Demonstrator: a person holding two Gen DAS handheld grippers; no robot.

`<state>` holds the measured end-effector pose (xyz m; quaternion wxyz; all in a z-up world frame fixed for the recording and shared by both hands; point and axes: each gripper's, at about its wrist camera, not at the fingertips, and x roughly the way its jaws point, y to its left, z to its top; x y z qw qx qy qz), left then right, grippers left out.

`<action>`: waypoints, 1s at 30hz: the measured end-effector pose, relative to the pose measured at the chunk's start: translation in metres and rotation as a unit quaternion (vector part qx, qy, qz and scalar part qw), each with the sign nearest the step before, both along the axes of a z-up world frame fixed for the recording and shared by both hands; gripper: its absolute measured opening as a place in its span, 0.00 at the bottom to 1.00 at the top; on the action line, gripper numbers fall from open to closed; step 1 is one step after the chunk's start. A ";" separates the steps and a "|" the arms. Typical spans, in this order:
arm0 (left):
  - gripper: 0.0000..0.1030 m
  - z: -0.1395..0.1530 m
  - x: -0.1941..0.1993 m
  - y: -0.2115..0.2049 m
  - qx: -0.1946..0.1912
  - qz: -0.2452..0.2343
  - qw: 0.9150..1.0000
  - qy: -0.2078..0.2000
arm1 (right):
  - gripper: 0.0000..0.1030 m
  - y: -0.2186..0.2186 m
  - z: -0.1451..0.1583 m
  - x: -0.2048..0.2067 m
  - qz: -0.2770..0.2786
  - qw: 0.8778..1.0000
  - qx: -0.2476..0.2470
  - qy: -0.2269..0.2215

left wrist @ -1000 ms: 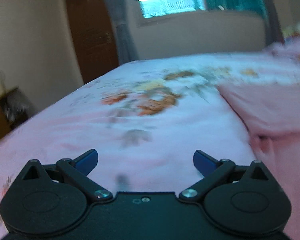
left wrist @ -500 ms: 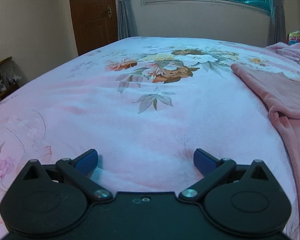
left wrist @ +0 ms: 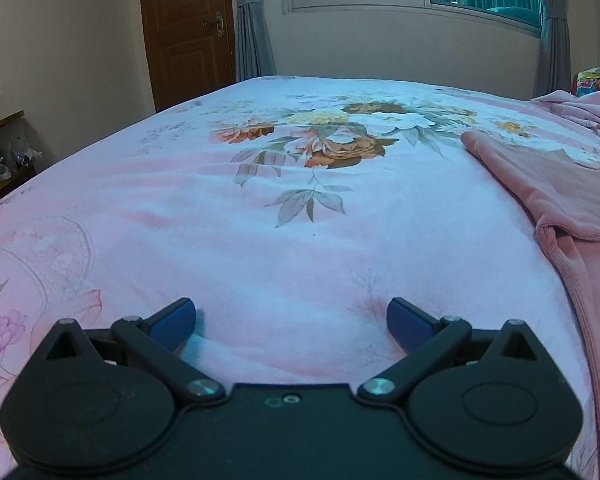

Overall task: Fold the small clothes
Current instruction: 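Carry the held sleeve across the sweater body with the right gripper, then open the right gripper to release the sleeve onto the sweater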

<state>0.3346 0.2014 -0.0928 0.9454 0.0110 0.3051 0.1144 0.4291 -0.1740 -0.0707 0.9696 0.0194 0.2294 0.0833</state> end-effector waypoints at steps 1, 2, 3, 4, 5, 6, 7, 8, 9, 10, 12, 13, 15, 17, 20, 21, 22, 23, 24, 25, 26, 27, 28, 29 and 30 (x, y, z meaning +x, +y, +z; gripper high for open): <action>0.98 0.000 0.000 0.000 0.001 0.000 1.000 0.000 | 0.08 0.005 0.001 0.000 0.001 1.000 -0.005 -0.005; 0.98 0.000 0.000 -0.001 0.002 0.001 1.000 -0.001 | 0.08 0.008 0.003 0.002 0.002 1.000 -0.004 -0.007; 0.98 0.001 -0.001 -0.001 0.003 0.001 1.000 -0.001 | 0.08 0.012 0.005 0.005 -0.001 1.000 -0.005 -0.011; 0.98 0.001 -0.001 -0.001 0.004 0.001 1.000 -0.001 | 0.08 0.016 0.008 0.007 -0.004 1.000 -0.012 -0.016; 0.98 0.001 -0.001 -0.002 0.005 0.001 1.000 -0.001 | 0.08 0.020 0.009 0.010 -0.004 1.000 -0.014 -0.020; 0.98 0.001 -0.001 -0.002 0.006 0.001 1.000 -0.001 | 0.08 0.023 0.011 0.012 -0.003 1.000 -0.009 -0.023; 0.98 0.001 -0.001 -0.002 0.006 0.001 1.000 -0.001 | 0.08 0.027 0.012 0.015 -0.004 1.000 -0.006 -0.025; 0.98 0.001 -0.001 -0.002 0.007 0.001 1.000 -0.001 | 0.08 0.032 0.013 0.017 -0.004 1.000 -0.006 -0.025; 0.98 0.001 -0.001 -0.002 0.007 0.001 1.000 -0.001 | 0.08 0.036 0.013 0.019 -0.005 1.000 -0.007 -0.025; 0.98 0.001 -0.001 -0.002 0.006 0.002 1.000 -0.001 | 0.08 0.040 0.012 0.023 -0.002 1.000 -0.003 -0.024; 0.98 0.001 -0.001 -0.002 0.006 0.002 1.000 -0.001 | 0.08 0.048 0.009 0.029 0.008 1.000 0.001 -0.014; 0.98 0.001 -0.001 -0.002 0.007 0.002 1.000 -0.001 | 0.08 0.052 0.004 0.033 0.009 1.000 -0.001 -0.005; 0.98 0.001 -0.001 -0.002 0.007 0.001 1.000 -0.001 | 0.18 0.060 -0.009 0.046 0.029 0.999 0.008 0.043; 0.98 0.001 -0.001 -0.002 0.007 0.001 1.000 -0.001 | 0.61 0.072 -0.023 0.048 0.066 0.995 0.007 0.076; 0.98 0.001 -0.001 -0.002 0.006 0.001 1.000 -0.002 | 0.66 0.087 -0.015 0.022 0.118 0.993 -0.020 0.016; 0.98 0.001 -0.001 -0.002 0.006 0.001 1.000 -0.002 | 0.66 0.087 -0.013 0.016 0.134 0.991 -0.010 0.009; 0.98 0.001 -0.001 -0.002 0.006 0.001 1.000 -0.002 | 0.65 0.085 -0.009 0.009 0.143 0.990 -0.003 -0.001; 0.98 0.001 -0.001 -0.002 0.006 0.002 1.000 -0.001 | 0.65 0.084 -0.006 0.003 0.141 0.990 -0.006 -0.012; 0.98 0.001 -0.001 -0.002 0.006 0.001 1.000 -0.002 | 0.64 0.080 -0.003 -0.002 0.132 0.991 -0.012 -0.025; 0.98 0.001 -0.001 -0.002 0.005 0.001 1.000 -0.001 | 0.62 0.072 -0.001 -0.006 0.120 0.992 -0.014 -0.033; 0.98 0.001 -0.001 -0.001 0.003 0.002 1.000 -0.002 | 0.59 0.064 0.001 -0.008 0.108 0.994 -0.012 -0.033; 0.99 0.001 -0.001 0.000 0.000 0.003 1.000 -0.002 | 0.56 0.055 0.001 -0.010 0.094 0.995 -0.010 -0.031; 0.99 0.002 -0.001 0.001 -0.002 0.004 1.000 -0.001 | 0.50 0.044 0.001 -0.012 0.079 0.996 -0.009 -0.027; 0.98 0.005 -0.002 0.002 -0.003 0.010 1.000 -0.003 | 0.48 0.034 0.001 -0.014 0.064 0.998 -0.012 -0.023; 0.98 0.010 -0.005 0.004 0.000 0.023 1.000 -0.018 | 0.48 0.024 0.001 -0.016 0.047 0.998 -0.018 -0.022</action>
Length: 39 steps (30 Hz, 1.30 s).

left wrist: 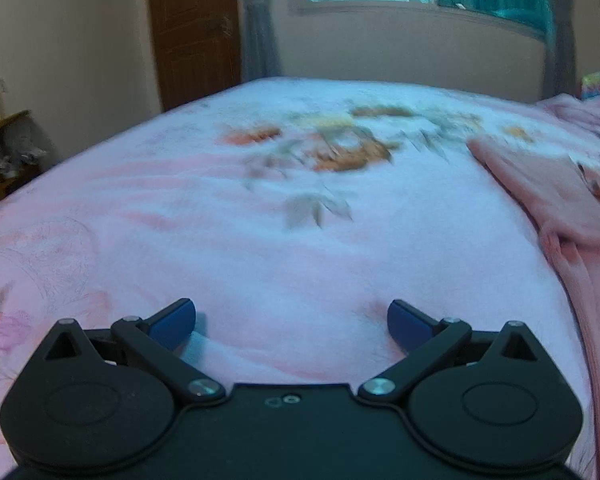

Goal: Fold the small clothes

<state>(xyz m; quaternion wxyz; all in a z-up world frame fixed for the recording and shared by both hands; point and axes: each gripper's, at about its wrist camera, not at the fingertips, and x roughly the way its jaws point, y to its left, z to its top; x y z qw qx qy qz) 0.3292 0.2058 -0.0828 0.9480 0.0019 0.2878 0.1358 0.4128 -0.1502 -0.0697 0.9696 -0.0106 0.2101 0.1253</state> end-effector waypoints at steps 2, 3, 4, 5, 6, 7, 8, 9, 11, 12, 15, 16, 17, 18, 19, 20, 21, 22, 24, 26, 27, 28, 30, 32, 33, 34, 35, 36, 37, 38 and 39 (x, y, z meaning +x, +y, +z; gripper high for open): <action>0.98 0.007 -0.010 0.005 0.014 0.026 0.999 -0.042 | 0.48 -0.026 0.002 -0.008 -0.018 1.000 -0.002 0.004; 0.98 0.004 -0.009 0.008 0.028 0.048 0.998 -0.040 | 0.48 -0.036 0.003 -0.012 -0.026 1.000 0.000 0.002; 0.96 -0.004 0.002 0.013 0.018 0.057 0.998 0.002 | 0.48 -0.046 0.003 -0.017 -0.033 0.999 0.000 0.002; 0.96 -0.008 0.008 0.015 0.011 0.055 0.998 0.025 | 0.48 -0.054 0.003 -0.020 -0.040 0.999 0.000 0.003; 0.94 -0.007 0.007 0.011 0.025 0.059 0.998 0.012 | 0.48 -0.061 0.003 -0.024 -0.048 0.999 0.000 0.004; 0.94 -0.006 0.006 0.004 0.050 0.061 0.997 0.005 | 0.48 -0.069 0.004 -0.030 -0.053 0.999 0.002 0.004; 0.94 -0.006 0.007 -0.002 0.067 0.053 0.996 0.005 | 0.48 -0.075 0.004 -0.033 -0.057 0.998 0.006 0.006; 0.94 -0.006 0.007 -0.007 0.082 0.049 0.995 0.005 | 0.48 -0.083 0.006 -0.038 -0.061 0.998 0.011 0.006; 0.10 -0.004 0.001 -0.009 0.083 0.037 0.996 -0.014 | 0.48 -0.092 0.007 -0.046 -0.068 0.998 0.015 0.001; 0.03 -0.005 0.002 -0.006 0.080 0.050 0.996 -0.002 | 0.48 -0.097 0.007 -0.050 -0.072 0.997 0.017 -0.002; 0.06 -0.006 0.004 0.009 0.044 0.067 0.997 0.008 | 0.48 -0.108 0.008 -0.057 -0.081 0.996 0.023 -0.005; 0.22 -0.005 0.004 0.009 0.040 0.066 0.997 0.010 | 0.48 -0.113 0.009 -0.060 -0.085 0.996 0.022 -0.006; 0.56 -0.005 0.005 0.009 0.046 0.073 0.996 0.014 | 0.51 -0.115 0.009 -0.063 -0.093 0.995 0.014 -0.012; 0.76 -0.007 0.004 0.006 0.059 0.085 0.994 0.017 | 0.60 -0.118 0.009 -0.067 -0.107 0.994 0.001 -0.019; 0.84 -0.007 0.006 0.005 0.068 0.094 0.993 0.021 | 0.98 -0.120 0.009 -0.068 -0.129 0.991 -0.009 -0.029; 0.84 -0.007 0.006 0.004 0.065 0.087 0.994 0.023 | 1.00 -0.123 0.007 -0.072 -0.157 0.986 -0.019 -0.047; 0.84 -0.008 0.006 0.004 0.063 0.085 0.994 0.024 | 1.00 -0.126 0.005 -0.073 -0.181 0.981 -0.038 -0.056; 0.85 -0.008 0.005 0.004 0.064 0.086 0.994 0.026 | 1.00 -0.129 0.002 -0.072 -0.195 0.978 -0.061 -0.050; 0.85 -0.008 0.005 0.002 0.069 0.087 0.994 0.025 | 1.00 -0.141 -0.001 -0.073 -0.197 0.978 -0.059 -0.034; 0.85 -0.007 0.005 -0.002 0.081 0.088 0.992 0.027 | 1.00 -0.157 -0.005 -0.080 -0.199 0.979 -0.031 -0.024; 0.85 -0.007 0.005 -0.004 0.088 0.089 0.992 0.029 | 1.00 -0.163 -0.007 -0.082 -0.207 0.978 -0.029 -0.019; 0.84 -0.007 0.006 -0.006 0.097 0.090 0.991 0.030 | 1.00 -0.169 -0.009 -0.084 -0.213 0.977 -0.029 -0.014; 0.85 -0.003 0.001 -0.015 0.116 0.084 0.990 0.010 | 1.00 -0.179 -0.013 -0.089 -0.220 0.975 -0.024 -0.006; 0.85 0.006 -0.016 -0.029 0.144 0.065 0.986 -0.053 | 1.00 -0.189 -0.014 -0.094 -0.222 0.975 -0.011 0.000; 0.85 0.008 -0.023 -0.036 0.156 0.052 0.983 -0.077 | 1.00 -0.192 -0.013 -0.098 -0.224 0.975 -0.007 -0.002; 0.85 0.010 -0.029 -0.042 0.164 0.034 0.981 -0.097 | 1.00 -0.193 -0.011 -0.102 -0.224 0.975 -0.005 -0.007; 0.87 0.010 -0.032 -0.047 0.167 0.017 0.980 -0.108 | 1.00 -0.194 -0.010 -0.105 -0.223 0.975 -0.003 -0.011; 0.87 0.010 -0.032 -0.050 0.169 0.005 0.980 -0.107 | 1.00 -0.196 -0.010 -0.108 -0.222 0.975 -0.001 -0.012; 0.86 0.009 -0.030 -0.052 0.177 0.005 0.979 -0.102 | 1.00 -0.196 -0.009 -0.109 -0.221 0.975 0.000 -0.010; 0.86 0.008 -0.028 -0.053 0.180 0.004 0.979 -0.098 | 1.00 -0.197 -0.009 -0.109 -0.220 0.976 0.002 -0.008; 0.86 0.007 -0.025 -0.052 0.176 0.000 0.980 -0.090 | 1.00 -0.198 -0.009 -0.111 -0.219 0.976 0.003 -0.008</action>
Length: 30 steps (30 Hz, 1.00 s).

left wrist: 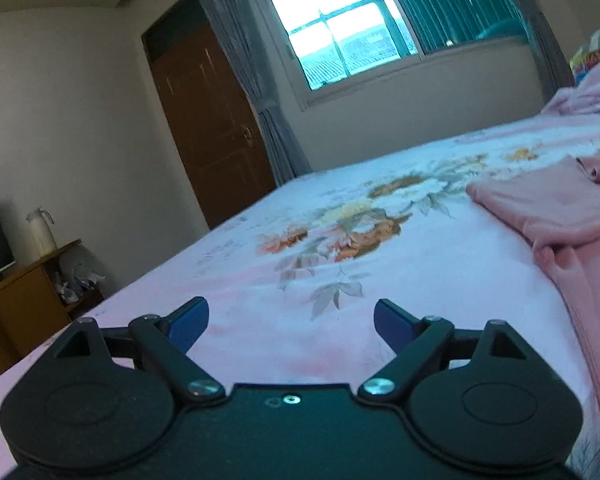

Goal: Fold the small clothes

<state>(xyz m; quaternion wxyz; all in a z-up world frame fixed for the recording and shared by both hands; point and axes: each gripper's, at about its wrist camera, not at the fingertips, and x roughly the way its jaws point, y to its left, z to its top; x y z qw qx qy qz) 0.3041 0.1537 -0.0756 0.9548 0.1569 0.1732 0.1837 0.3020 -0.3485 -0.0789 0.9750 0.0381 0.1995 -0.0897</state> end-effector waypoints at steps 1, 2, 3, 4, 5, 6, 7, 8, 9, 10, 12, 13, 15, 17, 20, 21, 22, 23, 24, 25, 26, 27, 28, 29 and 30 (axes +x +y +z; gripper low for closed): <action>0.86 -0.001 0.003 0.001 -0.005 -0.001 1.000 0.009 | 1.00 -0.001 0.000 -0.001 0.000 1.000 0.002 0.000; 0.86 -0.002 0.006 0.004 -0.015 -0.004 1.000 0.023 | 1.00 -0.001 -0.001 -0.002 0.000 1.000 0.004 0.000; 0.86 -0.003 0.011 0.008 -0.035 -0.012 0.999 0.039 | 1.00 -0.002 -0.001 -0.002 0.000 1.000 0.005 0.001; 0.86 -0.005 0.014 0.012 -0.052 -0.016 0.997 0.059 | 1.00 -0.002 -0.002 -0.001 0.000 1.000 0.006 0.002; 0.85 -0.007 0.018 0.016 -0.068 -0.018 0.995 0.075 | 1.00 -0.002 -0.003 -0.002 0.000 1.000 0.007 0.002; 0.85 -0.008 0.022 0.020 -0.084 -0.020 0.992 0.090 | 1.00 -0.001 -0.004 -0.002 0.000 1.000 0.007 0.003; 0.86 -0.009 0.024 0.023 -0.098 -0.021 0.990 0.097 | 1.00 -0.001 -0.004 -0.002 0.000 1.000 0.007 0.003; 0.87 -0.010 0.026 0.027 -0.110 -0.020 0.988 0.103 | 1.00 -0.001 -0.005 -0.002 -0.001 1.000 0.007 0.005; 0.87 -0.013 0.025 0.027 -0.116 -0.018 0.987 0.107 | 1.00 -0.001 -0.006 -0.001 -0.002 1.000 0.007 0.007; 0.86 -0.014 0.026 0.027 -0.118 -0.020 0.986 0.112 | 1.00 -0.001 -0.006 -0.001 -0.003 1.000 0.007 0.008; 0.71 -0.013 0.022 0.026 -0.119 -0.029 0.987 0.100 | 1.00 -0.001 -0.005 -0.002 -0.004 1.000 0.007 0.005; 0.05 -0.013 0.020 0.026 -0.114 -0.023 0.989 0.096 | 1.00 -0.002 -0.004 -0.003 -0.005 1.000 0.008 0.002; 0.00 -0.016 0.025 0.031 -0.124 0.000 0.987 0.106 | 1.00 -0.006 -0.002 -0.005 -0.007 1.000 0.012 -0.001; 0.21 -0.017 0.030 0.035 -0.139 0.003 0.984 0.112 | 1.00 -0.008 0.000 -0.007 -0.008 1.000 0.011 -0.003; 0.89 -0.008 0.027 0.029 -0.126 0.005 0.988 0.088 | 1.00 -0.014 0.003 -0.008 -0.009 1.000 0.016 -0.007; 0.89 -0.003 0.025 0.026 -0.131 -0.006 0.989 0.068 | 1.00 -0.015 0.004 -0.007 -0.010 1.000 0.015 -0.007; 0.89 0.003 0.027 0.021 -0.140 -0.009 0.989 0.054 | 1.00 -0.017 0.005 -0.006 -0.011 1.000 0.014 -0.008; 0.89 0.009 0.031 0.017 -0.155 -0.014 0.987 0.047 | 1.00 -0.018 0.005 -0.006 -0.009 1.000 0.015 -0.009; 0.89 0.015 0.037 0.009 -0.176 -0.031 0.983 0.039 | 1.00 -0.019 0.006 -0.004 -0.007 1.000 0.014 -0.009; 0.89 0.020 0.044 0.000 -0.189 -0.046 0.980 0.033 | 1.00 -0.021 0.007 -0.002 -0.005 1.000 0.013 -0.009; 0.89 0.025 0.053 -0.013 -0.202 -0.061 0.977 0.031 | 1.00 -0.021 0.007 0.001 -0.003 1.000 0.013 -0.007; 0.89 0.030 0.064 -0.029 -0.217 -0.092 0.971 0.038 | 1.00 -0.022 0.008 0.004 0.001 1.000 0.014 -0.005; 0.89 0.032 0.074 -0.043 -0.231 -0.121 0.964 0.046 | 1.00 -0.023 0.008 0.007 0.003 1.000 0.015 -0.005; 0.89 0.035 0.087 -0.061 -0.248 -0.154 0.955 0.056 | 1.00 -0.023 0.009 0.009 0.005 1.000 0.014 -0.005; 0.89 0.036 0.095 -0.077 -0.248 -0.171 0.952 0.057 | 1.00 -0.023 0.009 0.012 0.009 1.000 0.016 -0.004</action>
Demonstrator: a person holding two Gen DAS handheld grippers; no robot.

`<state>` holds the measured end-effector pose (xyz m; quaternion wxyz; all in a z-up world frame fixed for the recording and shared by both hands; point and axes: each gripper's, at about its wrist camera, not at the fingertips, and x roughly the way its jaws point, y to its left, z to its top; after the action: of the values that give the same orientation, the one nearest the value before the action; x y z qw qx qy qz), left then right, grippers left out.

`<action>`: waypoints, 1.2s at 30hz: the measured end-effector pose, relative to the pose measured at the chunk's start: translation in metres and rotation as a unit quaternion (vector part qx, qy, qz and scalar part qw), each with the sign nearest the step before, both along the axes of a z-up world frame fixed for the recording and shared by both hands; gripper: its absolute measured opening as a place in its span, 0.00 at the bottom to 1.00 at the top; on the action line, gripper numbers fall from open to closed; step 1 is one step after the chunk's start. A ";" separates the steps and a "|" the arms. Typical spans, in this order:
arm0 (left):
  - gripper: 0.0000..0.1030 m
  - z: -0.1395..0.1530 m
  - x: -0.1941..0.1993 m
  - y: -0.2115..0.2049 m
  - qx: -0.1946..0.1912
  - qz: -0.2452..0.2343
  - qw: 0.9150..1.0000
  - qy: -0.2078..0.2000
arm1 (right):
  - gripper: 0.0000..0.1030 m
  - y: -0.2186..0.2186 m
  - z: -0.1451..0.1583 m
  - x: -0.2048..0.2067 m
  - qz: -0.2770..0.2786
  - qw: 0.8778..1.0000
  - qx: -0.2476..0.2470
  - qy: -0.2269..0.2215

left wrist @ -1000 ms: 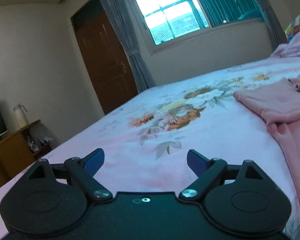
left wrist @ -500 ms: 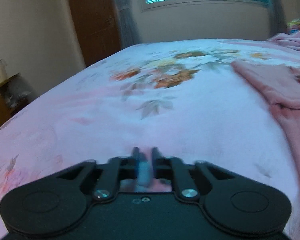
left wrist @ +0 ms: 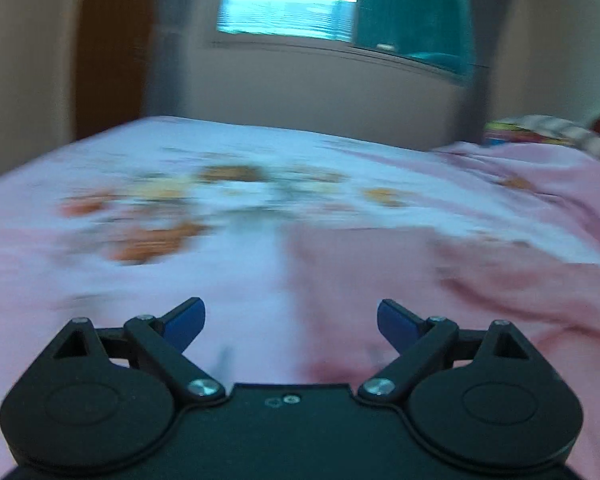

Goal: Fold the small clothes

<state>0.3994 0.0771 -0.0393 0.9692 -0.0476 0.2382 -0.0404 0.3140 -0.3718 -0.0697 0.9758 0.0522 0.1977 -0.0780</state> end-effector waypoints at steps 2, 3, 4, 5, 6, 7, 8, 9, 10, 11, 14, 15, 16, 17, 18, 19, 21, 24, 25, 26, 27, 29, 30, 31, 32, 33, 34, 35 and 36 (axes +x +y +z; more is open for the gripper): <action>0.88 0.000 0.018 -0.036 0.012 -0.038 0.999 -0.007 | 1.00 0.000 0.001 0.003 0.015 1.000 0.006 -0.002; 0.88 -0.002 0.030 -0.054 0.008 -0.061 0.998 -0.007 | 1.00 0.000 0.002 0.004 0.021 1.000 0.006 -0.004; 0.86 -0.005 0.039 -0.062 -0.003 -0.075 0.997 -0.001 | 1.00 0.000 0.002 0.004 0.029 1.000 0.009 -0.006; 0.86 -0.008 0.053 -0.073 -0.018 -0.092 0.996 0.011 | 1.00 0.000 0.002 0.005 0.034 0.999 0.009 -0.008; 0.86 -0.012 0.063 -0.080 -0.031 -0.102 0.994 0.022 | 1.00 0.001 0.001 0.006 0.035 0.999 0.006 -0.008; 0.86 -0.016 0.074 -0.089 -0.039 -0.105 0.993 0.035 | 1.00 0.002 0.000 0.007 0.035 0.999 -0.001 -0.007; 0.86 -0.019 0.080 -0.094 -0.051 -0.109 0.992 0.048 | 1.00 0.001 -0.001 0.007 0.035 0.999 -0.005 -0.007; 0.86 -0.024 0.089 -0.098 -0.069 -0.112 0.989 0.064 | 1.00 0.000 -0.003 0.008 0.036 0.999 -0.003 -0.007; 0.86 -0.028 0.094 -0.100 -0.088 -0.115 0.986 0.083 | 1.00 -0.002 -0.004 0.008 0.035 0.999 0.001 -0.007; 0.85 -0.036 0.101 -0.100 -0.107 -0.115 0.983 0.099 | 1.00 -0.003 -0.005 0.009 0.033 0.999 0.003 -0.007; 0.85 -0.044 0.116 -0.096 -0.160 -0.111 0.974 0.111 | 1.00 -0.006 -0.007 0.010 0.030 0.999 0.010 -0.010; 0.84 -0.042 0.115 -0.093 -0.180 -0.110 0.971 0.111 | 1.00 -0.006 -0.008 0.010 0.032 0.999 0.013 -0.010; 0.81 -0.042 0.117 -0.091 -0.202 -0.115 0.966 0.111 | 1.00 -0.007 -0.008 0.010 0.034 0.999 0.014 -0.011; 0.57 -0.044 0.119 -0.089 -0.219 -0.115 0.962 0.114 | 1.00 -0.006 -0.008 0.011 0.034 0.999 0.014 -0.010; 0.28 -0.047 0.124 -0.089 -0.227 -0.115 0.959 0.122 | 1.00 -0.006 -0.009 0.011 0.032 0.999 0.013 -0.009; 0.05 -0.050 0.130 -0.089 -0.232 -0.116 0.955 0.141 | 1.00 -0.005 -0.010 0.013 0.031 0.999 0.012 -0.005; 0.05 -0.057 0.137 -0.090 -0.243 -0.115 0.951 0.152 | 1.00 -0.006 -0.012 0.015 0.026 1.000 0.012 0.000; 0.09 -0.064 0.136 -0.086 -0.267 -0.110 0.946 0.147 | 1.00 -0.007 -0.013 0.015 0.023 1.000 0.018 -0.001; 0.15 -0.066 0.135 -0.084 -0.280 -0.108 0.943 0.146 | 1.00 -0.007 -0.013 0.014 0.023 1.000 0.018 -0.001; 0.20 -0.067 0.136 -0.083 -0.292 -0.106 0.939 0.145 | 1.00 -0.007 -0.014 0.014 0.023 1.000 0.018 -0.001; 0.22 -0.068 0.136 -0.083 -0.302 -0.104 0.937 0.142 | 1.00 -0.007 -0.014 0.014 0.023 1.000 0.018 0.000; 0.42 -0.067 0.135 -0.081 -0.325 -0.102 0.930 0.142 | 1.00 -0.006 -0.014 0.014 0.023 1.000 0.018 0.000; 0.49 -0.065 0.135 -0.081 -0.339 -0.102 0.925 0.139 | 1.00 -0.006 -0.014 0.014 0.024 1.000 0.018 0.000; 0.56 -0.063 0.134 -0.081 -0.350 -0.098 0.922 0.135 | 1.00 -0.006 -0.014 0.013 0.024 1.000 0.019 -0.001; 0.57 -0.060 0.135 -0.083 -0.353 -0.091 0.921 0.134 | 1.00 -0.006 -0.015 0.013 0.024 1.000 0.018 -0.002; 0.57 -0.059 0.136 -0.084 -0.352 -0.085 0.922 0.136 | 1.00 -0.005 -0.015 0.013 0.024 1.000 0.018 -0.002; 0.53 -0.059 0.138 -0.084 -0.351 -0.084 0.922 0.138 | 1.00 -0.005 -0.015 0.013 0.023 1.000 0.018 -0.001; 0.46 -0.059 0.139 -0.085 -0.346 -0.083 0.924 0.139 | 1.00 -0.005 -0.016 0.013 0.023 1.000 0.019 0.000; 0.30 -0.059 0.142 -0.086 -0.337 -0.082 0.927 0.143 | 1.00 -0.005 -0.016 0.013 0.022 1.000 0.020 0.000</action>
<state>0.5410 -0.0089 -0.0979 0.8451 -0.3565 0.3498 -0.1908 0.3266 -0.3766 -0.0857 0.9760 0.0670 0.2005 -0.0523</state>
